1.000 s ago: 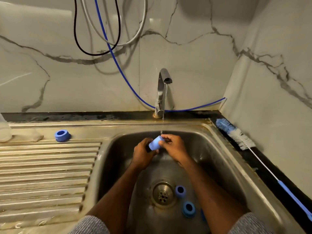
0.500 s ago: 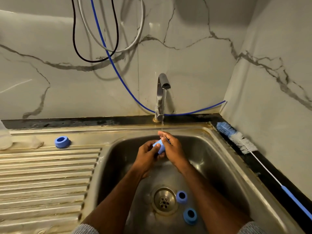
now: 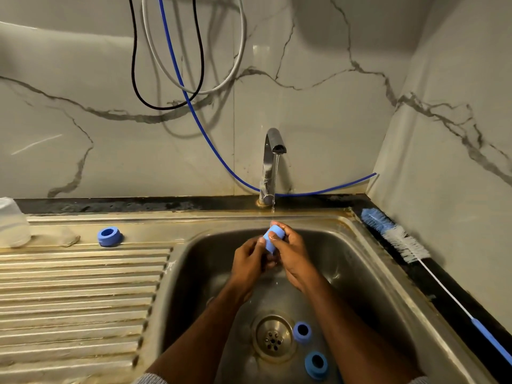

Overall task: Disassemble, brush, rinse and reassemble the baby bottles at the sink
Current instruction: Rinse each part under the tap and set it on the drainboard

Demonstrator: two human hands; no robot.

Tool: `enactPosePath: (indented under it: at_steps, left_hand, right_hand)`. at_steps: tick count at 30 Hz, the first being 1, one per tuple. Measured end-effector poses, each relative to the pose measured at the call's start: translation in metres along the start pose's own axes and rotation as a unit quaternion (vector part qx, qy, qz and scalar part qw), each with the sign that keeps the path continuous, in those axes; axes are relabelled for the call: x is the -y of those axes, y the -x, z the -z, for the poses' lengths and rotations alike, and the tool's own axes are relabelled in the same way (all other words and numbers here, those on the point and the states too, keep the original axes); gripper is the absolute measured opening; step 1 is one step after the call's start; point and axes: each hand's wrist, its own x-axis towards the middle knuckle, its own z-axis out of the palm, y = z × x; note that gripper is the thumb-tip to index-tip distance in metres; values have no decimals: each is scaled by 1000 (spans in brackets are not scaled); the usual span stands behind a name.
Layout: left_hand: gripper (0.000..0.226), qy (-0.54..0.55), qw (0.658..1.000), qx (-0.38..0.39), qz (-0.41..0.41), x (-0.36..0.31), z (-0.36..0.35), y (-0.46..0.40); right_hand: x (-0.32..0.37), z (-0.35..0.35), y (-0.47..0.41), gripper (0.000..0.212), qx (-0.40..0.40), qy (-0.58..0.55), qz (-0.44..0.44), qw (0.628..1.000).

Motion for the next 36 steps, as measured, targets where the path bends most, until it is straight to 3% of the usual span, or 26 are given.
enactPosePath:
  at_steps: [3, 5, 10, 13, 16, 17, 19, 21, 23, 27, 31, 34, 36]
  left_hand:
    - [37, -62, 996, 6, -60, 1, 2, -2]
    - [32, -65, 996, 14, -57, -1, -1, -1]
    - [29, 158, 983, 2, 90, -9, -7, -3]
    - [27, 147, 987, 27, 58, -12, -7, 2]
    - [27, 95, 994, 35, 27, -8, -11, 6]
    - [25, 94, 995, 23, 31, -7, -13, 5]
    - [24, 131, 989, -16, 64, -10, -16, 2]
    - [31, 203, 971, -41, 120, -15, -16, 0]
    - [37, 217, 963, -45, 155, -17, -11, 1]
    - [42, 155, 978, -35, 136, -15, -8, 3]
    - [32, 93, 993, -21, 69, -11, -10, 1]
    - [31, 107, 991, -33, 68, -11, -8, 0]
    - [33, 140, 985, -46, 92, -14, -5, 0]
  right_hand:
    - [3, 0, 0, 40, -12, 18, -9, 1000]
    - [7, 0, 4, 35, 4, 29, -11, 1000]
    - [7, 2, 6, 49, 92, -48, 58, 993]
    - [5, -10, 6, 35, -12, 33, 88, 996]
    - [7, -20, 6, 13, -110, 27, 48, 992]
    - [9, -18, 5, 14, -105, 1, 21, 994]
    - [11, -7, 2, 20, -20, -55, -9, 998]
    - [10, 5, 1, 29, 90, -83, 12, 992]
    - [7, 7, 4, 45, 143, -69, 25, 987]
    - [4, -7, 8, 39, 58, 33, 36, 997]
    - [4, -14, 6, 26, -31, 49, 55, 997]
    - [4, -12, -2, 20, -20, 54, 33, 998]
    - [2, -6, -7, 25, 35, 57, 15, 998]
